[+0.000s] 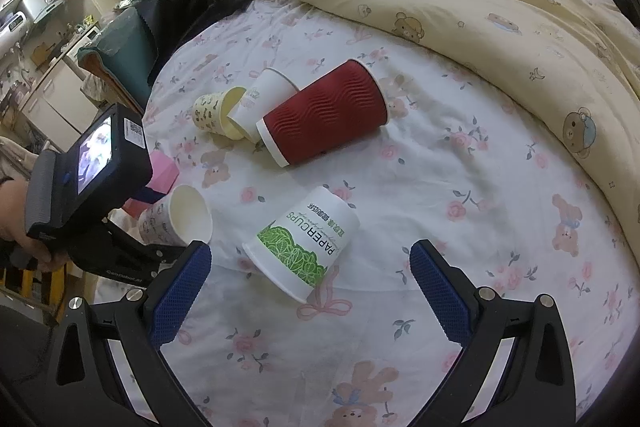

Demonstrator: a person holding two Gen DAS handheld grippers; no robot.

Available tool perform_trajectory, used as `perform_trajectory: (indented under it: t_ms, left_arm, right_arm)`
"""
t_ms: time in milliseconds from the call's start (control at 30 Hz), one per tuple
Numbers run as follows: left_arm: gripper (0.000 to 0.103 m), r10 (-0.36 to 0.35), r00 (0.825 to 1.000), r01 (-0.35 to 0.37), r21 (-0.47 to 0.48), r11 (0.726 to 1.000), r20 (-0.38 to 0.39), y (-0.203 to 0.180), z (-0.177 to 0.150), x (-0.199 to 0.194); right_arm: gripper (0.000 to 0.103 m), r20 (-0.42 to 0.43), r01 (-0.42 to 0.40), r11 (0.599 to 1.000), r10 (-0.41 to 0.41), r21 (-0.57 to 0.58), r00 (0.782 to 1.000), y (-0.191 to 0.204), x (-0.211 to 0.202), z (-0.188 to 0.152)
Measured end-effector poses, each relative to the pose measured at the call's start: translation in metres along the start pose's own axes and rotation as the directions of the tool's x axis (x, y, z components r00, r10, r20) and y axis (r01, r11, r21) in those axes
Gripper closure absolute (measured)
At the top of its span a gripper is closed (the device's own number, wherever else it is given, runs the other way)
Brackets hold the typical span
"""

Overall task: Flip cup upside down
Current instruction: 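Move the left gripper to the white Hello Kitty cup and grasp it, then lift the Hello Kitty cup upright with the left gripper and lower it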

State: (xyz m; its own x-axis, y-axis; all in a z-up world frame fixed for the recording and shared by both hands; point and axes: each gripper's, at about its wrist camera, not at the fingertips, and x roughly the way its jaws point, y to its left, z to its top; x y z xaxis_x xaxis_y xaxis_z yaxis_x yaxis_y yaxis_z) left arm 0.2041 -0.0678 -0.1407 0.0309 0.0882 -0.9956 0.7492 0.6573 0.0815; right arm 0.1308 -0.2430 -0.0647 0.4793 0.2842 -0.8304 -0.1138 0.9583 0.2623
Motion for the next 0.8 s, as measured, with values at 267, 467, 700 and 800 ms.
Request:
perform_trajectory:
  t_ms: [267,467,700,800]
  left_arm:
    - [0.041,-0.099,0.993,0.11,-0.193,0.975,0.065,0.006,-0.007,-0.046]
    - [0.041,-0.134,0.988,0.152,-0.332,0.931,0.077,0.006,-0.02,-0.063]
    - [0.041,-0.139,0.982,0.184,-0.471,0.863,0.13,-0.018,-0.061,-0.078]
    - [0.041,-0.144,0.978,0.203,-0.517,0.832,0.153,-0.027,-0.075,-0.08]
  right_arm:
    - [0.001,0.022,-0.008,1.0,0.008,-0.022,1.0,0.009,-0.011,-0.003]
    - [0.001,0.042,-0.006,1.0,0.006,-0.004,0.999,0.01,-0.025,-0.008]
    - [0.001,0.071,0.003,1.0,-0.002,-0.004,0.997,0.015,-0.05,-0.019]
    - [0.001,0.082,0.004,1.0,-0.003,-0.006,0.997,0.018,-0.063,-0.028]
